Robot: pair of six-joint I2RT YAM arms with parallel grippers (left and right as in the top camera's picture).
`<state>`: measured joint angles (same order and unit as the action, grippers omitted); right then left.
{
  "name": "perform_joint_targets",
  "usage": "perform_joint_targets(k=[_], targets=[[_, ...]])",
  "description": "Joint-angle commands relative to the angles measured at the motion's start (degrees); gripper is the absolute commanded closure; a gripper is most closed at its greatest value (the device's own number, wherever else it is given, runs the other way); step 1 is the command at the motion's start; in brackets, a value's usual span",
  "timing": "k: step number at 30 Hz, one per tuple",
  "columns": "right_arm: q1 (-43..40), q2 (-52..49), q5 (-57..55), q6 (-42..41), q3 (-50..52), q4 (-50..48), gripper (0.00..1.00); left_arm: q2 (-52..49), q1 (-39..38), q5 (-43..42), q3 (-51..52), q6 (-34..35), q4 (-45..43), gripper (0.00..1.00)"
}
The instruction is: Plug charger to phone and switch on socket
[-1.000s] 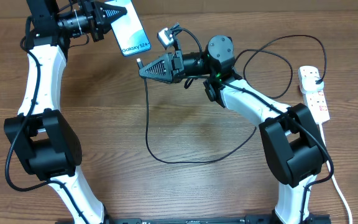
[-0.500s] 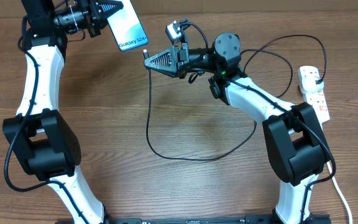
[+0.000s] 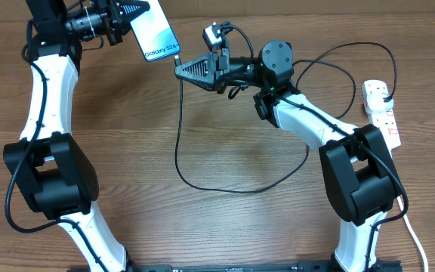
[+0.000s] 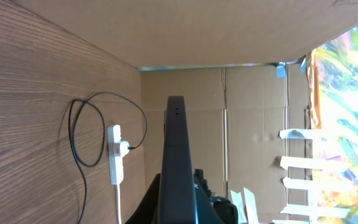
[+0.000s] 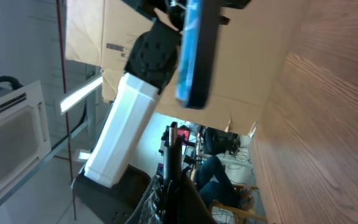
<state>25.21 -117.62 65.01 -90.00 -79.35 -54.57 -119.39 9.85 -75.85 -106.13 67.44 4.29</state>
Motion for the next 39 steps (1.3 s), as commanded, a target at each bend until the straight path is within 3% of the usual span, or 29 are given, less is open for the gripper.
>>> perform_joint_targets(k=[1,17,39], targets=[[0.0,-0.35,-0.94,-1.57,-1.03,-0.9,0.96,0.02,-0.59,-0.61,-0.42,0.76,-0.52,0.96],[0.0,-0.35,-0.92,-1.51,-1.03,-0.92,0.96,0.02,-1.42,1.29,-0.42,6.16,-5.6,0.96],[0.0,-0.37,-0.24,0.28,-1.03,-5.14,0.96,0.02,-2.91,1.51,-0.42,8.09,-6.75,0.96]])
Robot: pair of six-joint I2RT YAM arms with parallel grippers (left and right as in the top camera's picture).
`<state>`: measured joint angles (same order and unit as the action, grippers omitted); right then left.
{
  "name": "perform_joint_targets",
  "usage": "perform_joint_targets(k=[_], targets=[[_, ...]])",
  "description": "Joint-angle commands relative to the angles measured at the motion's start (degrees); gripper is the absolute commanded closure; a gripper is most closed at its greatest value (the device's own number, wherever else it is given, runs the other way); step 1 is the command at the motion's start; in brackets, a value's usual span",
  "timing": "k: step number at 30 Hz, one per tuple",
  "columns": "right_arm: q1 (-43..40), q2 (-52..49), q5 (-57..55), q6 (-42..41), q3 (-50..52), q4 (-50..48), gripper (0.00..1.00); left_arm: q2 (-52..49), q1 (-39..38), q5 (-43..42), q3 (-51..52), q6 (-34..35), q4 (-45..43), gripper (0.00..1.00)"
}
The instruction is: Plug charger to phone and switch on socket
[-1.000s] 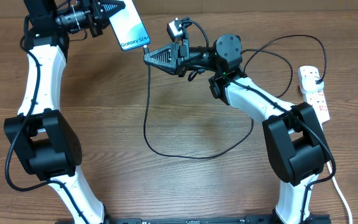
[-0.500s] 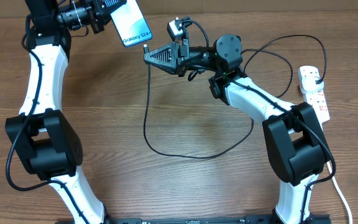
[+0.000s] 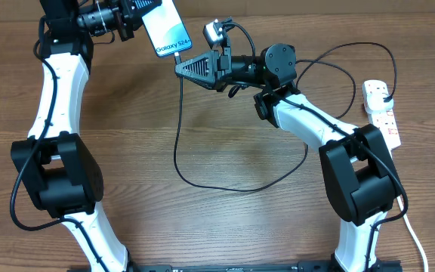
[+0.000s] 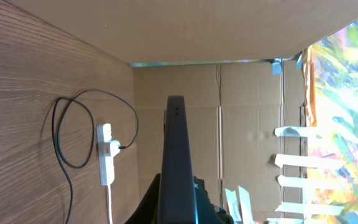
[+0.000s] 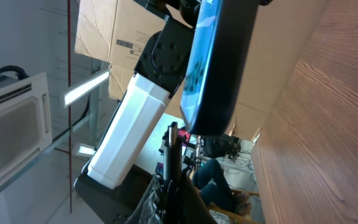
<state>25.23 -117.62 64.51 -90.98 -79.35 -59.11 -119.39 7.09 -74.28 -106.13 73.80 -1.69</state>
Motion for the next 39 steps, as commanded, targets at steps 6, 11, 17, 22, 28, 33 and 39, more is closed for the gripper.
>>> perform_joint_targets(k=[6,11,17,22,28,33,39], targets=[[-0.02,-0.37,0.24,1.42,-1.03,-0.59,0.96,0.02,-0.15,-0.09,-0.42,2.58,-1.79,0.96],[-0.02,-0.37,0.24,1.42,-1.03,-0.59,0.96,0.02,-0.15,-0.04,-0.42,3.15,-2.08,0.96],[-0.02,-0.37,0.24,1.42,-1.01,-0.59,0.96,0.02,-0.15,-0.02,-0.42,3.17,-2.05,0.96],[-0.02,-0.37,0.24,1.42,-1.01,-0.59,0.96,0.02,-0.15,-0.09,-0.42,3.43,-2.03,0.96],[-0.02,-0.37,0.24,1.44,-1.01,-0.59,0.96,0.02,-0.39,-0.68,-0.42,3.39,-2.05,0.96],[-0.02,-0.37,0.22,1.42,-1.01,-0.59,0.96,0.02,-0.87,-0.76,-0.42,3.37,-2.05,0.96],[-0.02,-0.37,0.24,1.42,-1.01,-0.57,0.96,0.02,-1.36,-1.16,-0.42,3.32,-2.05,0.96]])
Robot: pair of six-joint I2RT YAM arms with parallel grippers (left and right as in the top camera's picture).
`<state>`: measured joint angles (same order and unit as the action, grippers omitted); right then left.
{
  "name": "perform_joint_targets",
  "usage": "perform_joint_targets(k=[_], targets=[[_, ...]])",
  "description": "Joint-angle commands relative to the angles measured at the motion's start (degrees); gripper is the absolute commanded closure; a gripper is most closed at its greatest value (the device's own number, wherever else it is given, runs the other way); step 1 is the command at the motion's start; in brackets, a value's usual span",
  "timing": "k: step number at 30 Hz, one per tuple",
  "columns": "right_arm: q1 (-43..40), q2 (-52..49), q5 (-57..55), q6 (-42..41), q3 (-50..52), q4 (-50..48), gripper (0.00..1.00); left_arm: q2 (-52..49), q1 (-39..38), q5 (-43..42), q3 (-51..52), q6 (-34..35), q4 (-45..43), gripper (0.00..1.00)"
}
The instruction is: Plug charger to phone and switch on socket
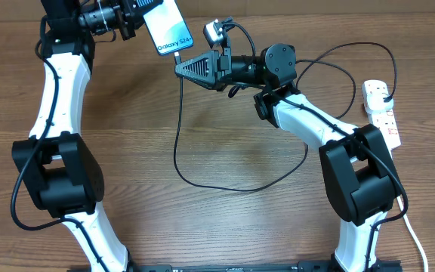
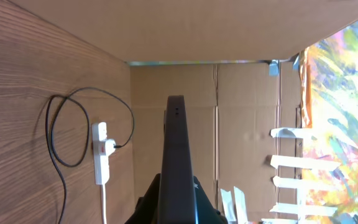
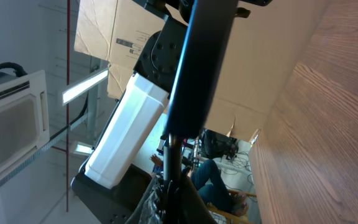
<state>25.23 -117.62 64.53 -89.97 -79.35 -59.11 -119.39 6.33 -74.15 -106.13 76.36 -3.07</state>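
Note:
The phone [image 1: 167, 26], its lit screen reading Galaxy S24, is held in the air at the back by my left gripper [image 1: 136, 10], which is shut on its upper part. Just below it my right gripper [image 1: 181, 70] is shut on the charger plug [image 1: 178, 57], whose tip meets the phone's bottom edge. In the right wrist view the phone [image 3: 201, 62] stands edge-on, in line with the plug [image 3: 174, 152]. The left wrist view shows the phone's edge [image 2: 176, 155] between the fingers. The white power strip [image 1: 381, 113] lies at the far right.
The black charger cable [image 1: 202, 177] hangs from the plug and loops across the middle of the table to the power strip, where an adapter [image 1: 384, 94] sits in a socket. The strip [image 2: 99, 152] also shows in the left wrist view. Cardboard walls stand behind.
In the right wrist view the phone showed part of its screen; now it is edge-on and lined up over the plug. The overhead view shows hardly any shift. Both grippers stay shut.
At first the phone was held up to the left, with a gap between it and the plug in my right gripper. Then the phone was further right, its bottom edge just above the plug. Now its bottom edge sits in line with the plug tip.

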Motion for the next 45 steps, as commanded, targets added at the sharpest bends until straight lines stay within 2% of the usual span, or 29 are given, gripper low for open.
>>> perform_joint_targets(k=[1,45], targets=[[-0.02,-0.37,0.2,0.42,-1.01,-0.57,0.96,0.02,-0.59,-1.38,-0.42,0.76,-0.68,0.96],[-0.24,-0.37,-0.04,0.42,-1.01,-0.55,0.96,0.02,0.24,-5.4,-0.42,0.44,-1.9,0.96]])
